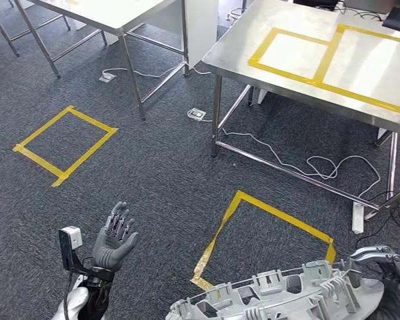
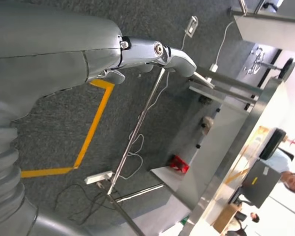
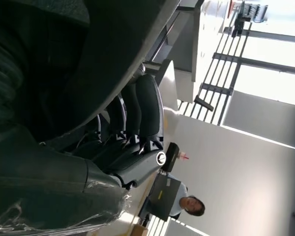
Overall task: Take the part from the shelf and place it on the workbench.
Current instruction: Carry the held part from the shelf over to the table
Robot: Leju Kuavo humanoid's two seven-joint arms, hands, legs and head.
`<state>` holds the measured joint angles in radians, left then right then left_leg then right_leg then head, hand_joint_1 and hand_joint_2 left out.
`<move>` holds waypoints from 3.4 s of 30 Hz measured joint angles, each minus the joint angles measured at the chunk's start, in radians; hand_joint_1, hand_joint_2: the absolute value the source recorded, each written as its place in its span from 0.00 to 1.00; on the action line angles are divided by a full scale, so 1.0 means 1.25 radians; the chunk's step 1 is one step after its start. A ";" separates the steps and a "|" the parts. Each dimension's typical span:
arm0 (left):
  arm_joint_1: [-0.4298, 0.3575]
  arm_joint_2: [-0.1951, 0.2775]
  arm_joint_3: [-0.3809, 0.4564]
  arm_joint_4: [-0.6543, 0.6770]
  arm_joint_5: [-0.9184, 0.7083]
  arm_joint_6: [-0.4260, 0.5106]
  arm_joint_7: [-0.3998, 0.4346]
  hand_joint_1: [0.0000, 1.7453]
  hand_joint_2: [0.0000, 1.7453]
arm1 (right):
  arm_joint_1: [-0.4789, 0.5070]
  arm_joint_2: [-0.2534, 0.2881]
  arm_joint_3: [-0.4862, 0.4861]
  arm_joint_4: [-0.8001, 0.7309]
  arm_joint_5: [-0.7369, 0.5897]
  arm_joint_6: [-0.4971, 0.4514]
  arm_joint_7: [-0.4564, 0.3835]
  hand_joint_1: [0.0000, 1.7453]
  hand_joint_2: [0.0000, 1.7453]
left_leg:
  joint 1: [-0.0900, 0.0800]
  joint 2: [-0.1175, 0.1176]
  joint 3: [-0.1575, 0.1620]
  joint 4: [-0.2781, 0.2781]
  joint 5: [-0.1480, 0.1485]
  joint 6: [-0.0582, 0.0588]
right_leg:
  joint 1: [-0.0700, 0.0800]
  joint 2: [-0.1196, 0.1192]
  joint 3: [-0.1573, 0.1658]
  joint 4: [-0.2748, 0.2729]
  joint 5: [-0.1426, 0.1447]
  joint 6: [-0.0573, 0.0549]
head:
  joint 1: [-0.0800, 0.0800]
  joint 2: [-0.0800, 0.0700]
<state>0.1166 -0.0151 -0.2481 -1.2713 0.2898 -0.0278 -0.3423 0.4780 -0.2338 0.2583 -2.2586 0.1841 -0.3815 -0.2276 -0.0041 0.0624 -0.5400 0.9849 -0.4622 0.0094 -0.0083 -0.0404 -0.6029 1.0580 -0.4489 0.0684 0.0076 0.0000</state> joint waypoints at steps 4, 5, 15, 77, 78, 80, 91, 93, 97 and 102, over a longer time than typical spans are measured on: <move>-0.001 0.000 0.000 -0.001 0.000 0.000 0.000 0.00 1.00 | 0.000 0.000 0.000 0.001 -0.001 0.000 0.000 0.77 1.00 | -0.003 0.019 0.004 0.000 -0.004 -0.014 | 0.001 0.008 0.016 -0.036 0.009 -0.018 | -0.001 0.000; -0.001 0.000 0.000 -0.001 0.000 0.000 0.000 0.00 1.00 | 0.001 0.000 0.000 0.000 -0.001 0.000 0.000 0.77 1.00 | -0.002 0.013 0.002 0.007 -0.011 -0.019 | 0.000 0.015 0.016 -0.037 0.011 -0.022 | -0.002 0.000; 0.000 0.001 -0.002 -0.002 0.000 0.002 -0.001 0.00 1.00 | -0.001 0.001 0.000 0.001 -0.006 0.000 -0.001 0.77 1.00 | 0.010 -0.083 -0.036 0.068 -0.011 -0.027 | -0.007 0.099 0.008 -0.038 0.021 -0.027 | -0.007 0.000; 0.009 0.009 -0.006 -0.001 -0.018 -0.015 -0.041 0.00 1.00 | 0.029 -0.017 0.004 0.011 -0.018 -0.021 -0.034 0.77 1.00 | 0.038 -0.057 0.087 -0.021 -0.063 -0.029 | -0.041 0.026 -0.042 -0.002 0.034 0.056 | 0.012 0.000; 0.011 0.010 -0.006 -0.001 -0.019 -0.015 -0.046 0.00 1.00 | 0.040 -0.026 0.006 0.010 -0.022 -0.037 -0.039 0.77 1.00 | 0.038 -0.056 0.093 -0.021 -0.074 -0.038 | -0.044 0.026 -0.033 -0.018 0.035 0.053 | 0.016 0.000; 0.013 0.012 -0.007 0.000 -0.021 -0.016 -0.052 0.00 1.00 | 0.055 -0.040 0.011 0.009 -0.025 -0.058 -0.044 0.77 1.00 | 0.036 -0.054 0.098 -0.020 -0.076 -0.048 | -0.043 0.032 -0.031 -0.011 0.017 0.024 | 0.015 0.000; 0.023 0.013 -0.013 0.006 -0.021 -0.019 -0.055 0.00 1.00 | 0.068 -0.084 0.040 0.005 -0.027 -0.096 -0.041 0.77 1.00 | 0.006 -0.054 -0.145 0.126 -0.082 -0.013 | -0.013 0.054 0.150 -0.078 -0.079 -0.019 | 0.000 0.000; 0.028 0.015 -0.013 0.009 -0.021 -0.019 -0.054 0.00 1.00 | 0.067 -0.089 0.044 0.006 -0.029 -0.100 -0.039 0.77 1.00 | -0.005 -0.055 -0.147 0.042 0.054 0.002 | -0.007 0.060 0.185 -0.084 -0.112 -0.016 | 0.001 0.000; 0.023 0.016 -0.014 0.011 -0.021 -0.020 -0.055 0.00 1.00 | 0.065 -0.101 0.051 0.003 -0.030 -0.110 -0.035 0.77 1.00 | -0.008 -0.062 -0.104 0.010 0.073 0.007 | -0.003 0.060 0.219 -0.018 -0.105 -0.004 | 0.005 0.000; 0.020 0.017 -0.013 0.012 -0.021 -0.021 -0.054 0.00 1.00 | 0.064 -0.114 0.063 0.003 -0.029 -0.123 -0.028 0.77 1.00 | -0.010 -0.059 -0.020 0.006 0.021 0.023 | 0.004 0.037 0.016 0.199 -0.170 0.001 | 0.010 0.000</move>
<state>0.1420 0.0058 -0.2644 -1.2566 0.2632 -0.0544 -0.4103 0.5577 -0.3759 0.3373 -2.2555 0.1483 -0.5357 -0.2620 -0.0169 -0.0118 -0.5656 0.9921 -0.4360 0.0388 -0.0037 0.0060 -0.5824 1.3066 -0.6608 0.0690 0.0204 0.0000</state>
